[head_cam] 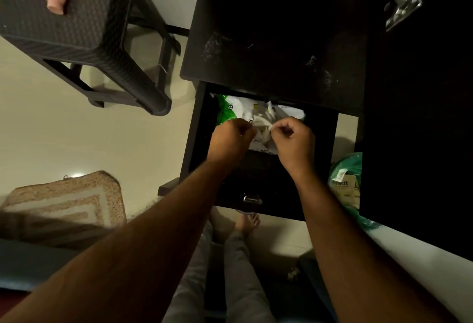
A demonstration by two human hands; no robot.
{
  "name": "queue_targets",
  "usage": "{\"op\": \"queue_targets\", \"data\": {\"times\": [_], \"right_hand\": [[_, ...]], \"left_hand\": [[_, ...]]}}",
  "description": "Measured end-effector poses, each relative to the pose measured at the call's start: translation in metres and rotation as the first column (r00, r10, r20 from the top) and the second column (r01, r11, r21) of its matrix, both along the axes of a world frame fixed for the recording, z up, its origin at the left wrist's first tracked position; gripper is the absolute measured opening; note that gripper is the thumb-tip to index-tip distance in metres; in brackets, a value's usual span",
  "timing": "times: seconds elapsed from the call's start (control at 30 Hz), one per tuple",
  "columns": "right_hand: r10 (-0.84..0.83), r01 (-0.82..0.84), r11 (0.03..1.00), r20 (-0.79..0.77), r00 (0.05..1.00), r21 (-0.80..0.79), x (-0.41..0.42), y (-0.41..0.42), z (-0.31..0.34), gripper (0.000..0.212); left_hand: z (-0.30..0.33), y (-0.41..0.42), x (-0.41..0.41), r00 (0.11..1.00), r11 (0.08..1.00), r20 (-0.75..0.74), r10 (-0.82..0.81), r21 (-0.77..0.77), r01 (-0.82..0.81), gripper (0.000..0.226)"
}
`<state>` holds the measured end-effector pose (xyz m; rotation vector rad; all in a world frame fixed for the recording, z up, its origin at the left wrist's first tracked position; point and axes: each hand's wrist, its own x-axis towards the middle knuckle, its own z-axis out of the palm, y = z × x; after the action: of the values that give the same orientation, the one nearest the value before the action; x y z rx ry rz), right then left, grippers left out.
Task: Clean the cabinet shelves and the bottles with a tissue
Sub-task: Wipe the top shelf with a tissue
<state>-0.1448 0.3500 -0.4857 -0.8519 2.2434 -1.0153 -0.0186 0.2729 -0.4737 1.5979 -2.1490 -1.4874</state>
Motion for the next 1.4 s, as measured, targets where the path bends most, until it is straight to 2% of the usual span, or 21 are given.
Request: {"op": "queue_targets", "data": {"times": [0.1, 0.2, 0.27, 0.33, 0.43, 0.53, 0.6, 0.77, 0.87, 0.9, 1.03, 1.13, 1.2, 1.3, 1.4], "right_hand": [[-0.032, 0.035, 0.999, 0.098, 0.995, -0.036, 0.0, 0.003, 0.005, 0.007], [-0.04, 0.051, 0.996, 0.161, 0.986, -0.069, 0.0, 0.005, 0.01, 0.011], [-0.027, 0.044, 0.995, 0.184, 0.983, -0.085, 0.0, 0.008, 0.015, 0.011], [-0.009, 0.031, 0.994, 0.206, 0.979, -0.103, 0.001, 0.012, 0.02, 0.013], [0.015, 0.011, 0.995, 0.262, 0.965, -0.097, -0.001, 0.02, 0.029, 0.019], [-0.058, 0.102, 0.99, 0.366, 0.929, -0.101, -0.002, 0.026, 0.039, 0.013], [-0.083, 0.132, 0.988, 0.435, 0.896, -0.085, -0.004, 0.027, 0.045, 0.019], [0.02, -0.005, 1.0, 0.677, 0.736, -0.025, -0.01, 0.024, 0.056, 0.059], [-0.012, 0.077, 0.996, 0.847, 0.531, -0.034, -0.008, 0.029, 0.064, 0.051], [-0.011, 0.107, 0.993, 0.865, 0.502, -0.05, -0.007, 0.032, 0.067, 0.048], [-0.076, 0.193, 0.981, 0.861, 0.503, -0.026, 0.0, 0.049, 0.067, 0.037], [-0.19, 0.259, 0.965, 0.8, 0.569, 0.045, 0.01, 0.068, 0.066, 0.02], [-0.249, 0.294, 0.953, 0.729, 0.638, 0.069, 0.02, 0.08, 0.066, 0.014], [-0.319, 0.298, 0.944, 0.611, 0.725, 0.14, 0.032, 0.098, 0.06, 0.015], [-0.362, 0.306, 0.932, 0.549, 0.753, 0.196, 0.043, 0.114, 0.06, 0.018]], "left_hand": [[0.0, 0.0, -0.013, 0.982, 0.956, -0.031, 0.188, 0.236, -0.176, 0.023], [0.004, -0.001, -0.021, 0.909, 0.792, -0.065, 0.412, 0.518, -0.322, 0.034], [0.009, -0.002, -0.023, 0.861, 0.687, -0.078, 0.502, 0.642, -0.342, 0.038], [0.012, -0.002, -0.021, 0.864, 0.675, -0.096, 0.494, 0.669, -0.311, 0.031], [0.019, -0.002, -0.017, 0.867, 0.689, -0.163, 0.47, 0.682, -0.245, 0.009], [0.025, -0.003, -0.01, 0.852, 0.685, -0.222, 0.474, 0.701, -0.198, 0.013], [0.033, -0.002, -0.004, 0.849, 0.678, -0.267, 0.457, 0.722, -0.138, 0.014], [0.051, 0.004, 0.008, 0.852, 0.682, -0.363, 0.377, 0.732, 0.01, 0.015], [0.054, 0.009, 0.015, 0.837, 0.69, -0.404, 0.369, 0.722, 0.045, 0.017], [0.055, 0.011, 0.019, 0.837, 0.702, -0.408, 0.365, 0.711, 0.041, 0.018], [0.051, 0.027, 0.033, 0.865, 0.768, -0.347, 0.363, 0.638, -0.066, 0.014], [0.048, 0.044, 0.045, 0.877, 0.826, -0.308, 0.368, 0.541, -0.157, 0.017], [0.051, 0.056, 0.053, 0.881, 0.83, -0.287, 0.376, 0.527, -0.183, 0.016], [0.055, 0.073, 0.064, 0.891, 0.825, -0.253, 0.377, 0.529, -0.199, 0.015], [0.058, 0.089, 0.075, 0.889, 0.797, -0.2, 0.413, 0.551, -0.246, 0.016]]}}
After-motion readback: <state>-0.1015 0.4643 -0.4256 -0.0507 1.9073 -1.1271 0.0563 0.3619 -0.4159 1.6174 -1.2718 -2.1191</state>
